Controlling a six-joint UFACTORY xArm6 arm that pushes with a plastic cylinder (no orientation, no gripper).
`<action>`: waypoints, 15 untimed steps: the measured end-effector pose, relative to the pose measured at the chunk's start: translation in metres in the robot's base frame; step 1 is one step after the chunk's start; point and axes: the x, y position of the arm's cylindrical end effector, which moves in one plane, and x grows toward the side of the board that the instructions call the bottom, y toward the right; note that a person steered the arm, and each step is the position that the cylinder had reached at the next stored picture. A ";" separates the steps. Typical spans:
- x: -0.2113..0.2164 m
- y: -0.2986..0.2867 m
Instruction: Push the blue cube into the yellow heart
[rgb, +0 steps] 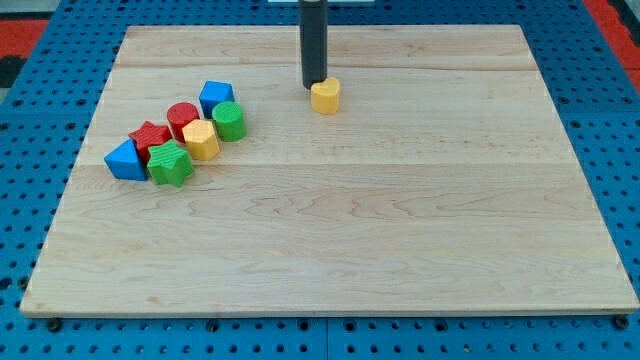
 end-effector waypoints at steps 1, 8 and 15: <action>-0.001 0.000; 0.016 -0.154; 0.041 -0.128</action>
